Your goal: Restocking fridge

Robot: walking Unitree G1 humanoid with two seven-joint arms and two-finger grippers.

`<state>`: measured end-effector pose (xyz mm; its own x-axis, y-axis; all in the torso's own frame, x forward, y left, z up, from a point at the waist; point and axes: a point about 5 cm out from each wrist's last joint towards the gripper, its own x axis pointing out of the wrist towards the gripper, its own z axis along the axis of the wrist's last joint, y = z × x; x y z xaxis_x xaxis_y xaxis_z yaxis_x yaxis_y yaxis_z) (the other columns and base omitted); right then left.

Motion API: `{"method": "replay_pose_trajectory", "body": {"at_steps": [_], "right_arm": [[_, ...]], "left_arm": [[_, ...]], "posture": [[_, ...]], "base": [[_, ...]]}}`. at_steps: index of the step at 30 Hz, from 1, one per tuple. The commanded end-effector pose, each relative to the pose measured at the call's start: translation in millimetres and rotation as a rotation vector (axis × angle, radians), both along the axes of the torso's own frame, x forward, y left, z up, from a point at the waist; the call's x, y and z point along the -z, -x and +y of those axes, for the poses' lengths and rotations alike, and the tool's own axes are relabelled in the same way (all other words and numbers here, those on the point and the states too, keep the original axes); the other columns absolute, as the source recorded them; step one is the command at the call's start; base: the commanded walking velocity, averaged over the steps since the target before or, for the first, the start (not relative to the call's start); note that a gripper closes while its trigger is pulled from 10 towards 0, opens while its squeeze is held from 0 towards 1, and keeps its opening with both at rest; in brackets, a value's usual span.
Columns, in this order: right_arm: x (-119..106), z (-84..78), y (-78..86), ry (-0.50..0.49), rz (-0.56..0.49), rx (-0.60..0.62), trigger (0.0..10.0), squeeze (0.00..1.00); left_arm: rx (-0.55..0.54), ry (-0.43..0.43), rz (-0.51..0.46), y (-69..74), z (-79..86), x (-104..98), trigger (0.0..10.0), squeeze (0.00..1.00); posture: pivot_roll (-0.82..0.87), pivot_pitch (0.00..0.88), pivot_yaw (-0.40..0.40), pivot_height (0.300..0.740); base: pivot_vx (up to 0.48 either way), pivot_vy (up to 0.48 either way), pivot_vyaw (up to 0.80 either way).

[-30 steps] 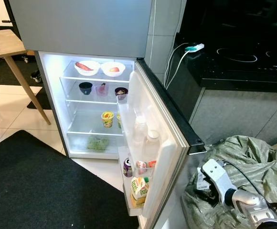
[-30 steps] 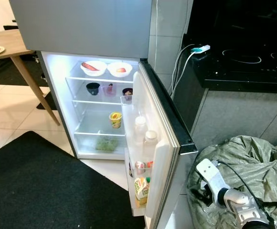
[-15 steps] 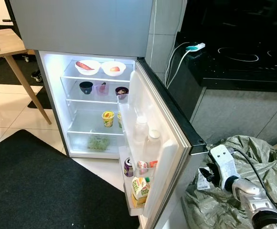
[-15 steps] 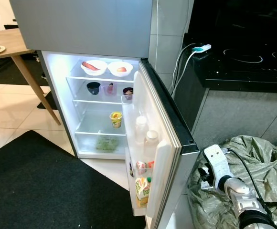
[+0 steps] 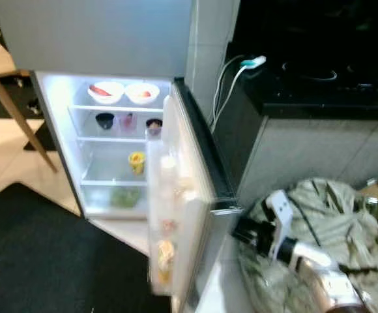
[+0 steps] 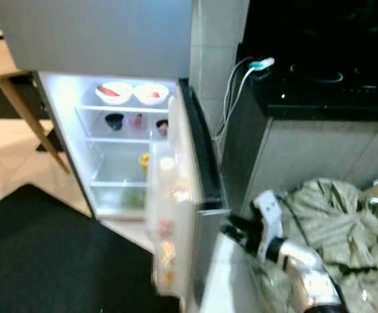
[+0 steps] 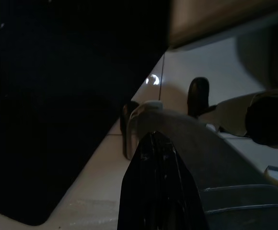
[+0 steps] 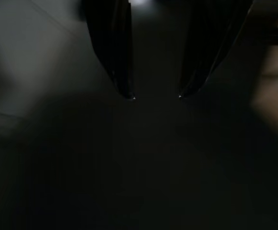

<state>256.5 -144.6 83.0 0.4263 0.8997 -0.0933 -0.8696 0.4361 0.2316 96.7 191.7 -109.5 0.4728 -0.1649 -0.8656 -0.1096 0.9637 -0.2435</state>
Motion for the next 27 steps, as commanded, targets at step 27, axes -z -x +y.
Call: {"method": "replay_pose_trajectory", "body": {"at_steps": [27], "right_arm": [[156,-123.7,103.6,0.963,0.611,0.575,10.0,0.0]], "left_arm": [[0.046,0.026,0.044,2.9,-21.3,4,10.0,0.0]], "posture": [[-0.07,0.0,-0.076,0.74]], "base": [[0.0,0.0,0.14]]}}
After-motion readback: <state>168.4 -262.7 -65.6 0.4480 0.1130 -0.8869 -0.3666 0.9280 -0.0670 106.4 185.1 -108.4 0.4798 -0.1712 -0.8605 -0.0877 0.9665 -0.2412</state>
